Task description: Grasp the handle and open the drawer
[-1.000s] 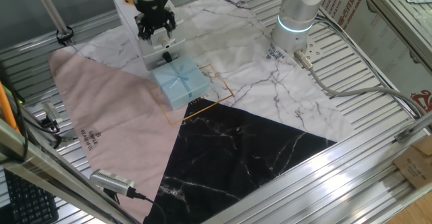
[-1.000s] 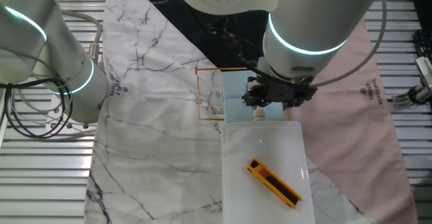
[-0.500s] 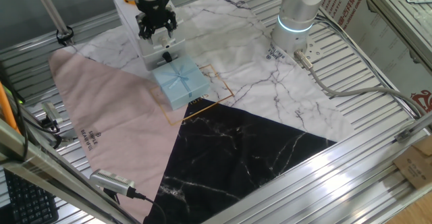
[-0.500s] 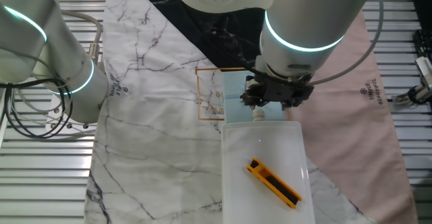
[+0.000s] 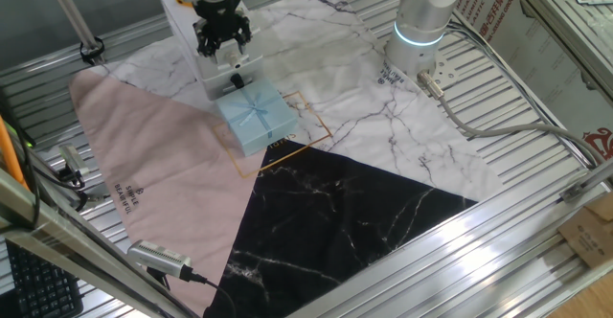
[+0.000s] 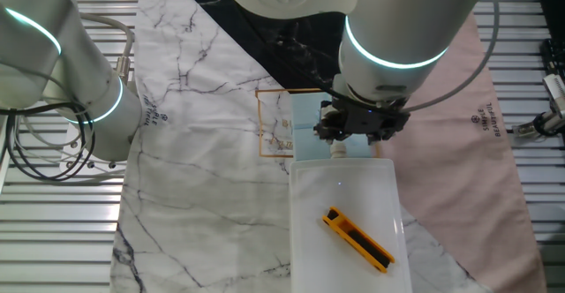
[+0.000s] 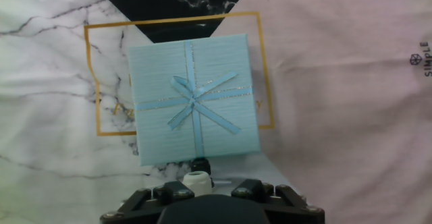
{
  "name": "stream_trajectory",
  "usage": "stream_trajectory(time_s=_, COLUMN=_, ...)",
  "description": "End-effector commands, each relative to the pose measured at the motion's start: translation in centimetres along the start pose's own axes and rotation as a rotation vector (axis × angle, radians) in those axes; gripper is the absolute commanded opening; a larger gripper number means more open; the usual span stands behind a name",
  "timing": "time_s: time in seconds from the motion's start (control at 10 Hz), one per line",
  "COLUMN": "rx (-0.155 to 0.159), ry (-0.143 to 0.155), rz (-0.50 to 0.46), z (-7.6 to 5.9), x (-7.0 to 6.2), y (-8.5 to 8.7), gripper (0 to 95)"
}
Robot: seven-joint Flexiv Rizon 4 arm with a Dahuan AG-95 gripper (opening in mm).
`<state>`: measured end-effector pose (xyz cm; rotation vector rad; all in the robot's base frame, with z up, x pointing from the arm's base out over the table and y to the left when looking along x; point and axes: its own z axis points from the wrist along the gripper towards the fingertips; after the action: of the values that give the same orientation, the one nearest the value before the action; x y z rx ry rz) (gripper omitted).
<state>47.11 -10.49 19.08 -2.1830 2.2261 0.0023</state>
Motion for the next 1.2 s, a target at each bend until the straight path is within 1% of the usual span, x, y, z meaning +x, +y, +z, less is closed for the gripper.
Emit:
stream_trajectory(time_s=0.1, rx=0.006, ry=-0.002, rz=0.004, z=0.4, x=0.0, y=0.3, gripper=57.0)
stream_trajectory(time_s=0.6, rx=0.014, ry=0.007, rz=-0.001, z=1.0, x=-0.1, y=0.7, gripper=57.0)
stream_trajectory(time_s=1.2, rx=0.023, ry=0.008, rz=0.000, z=1.6, x=-0.1, y=0.8, gripper=57.0)
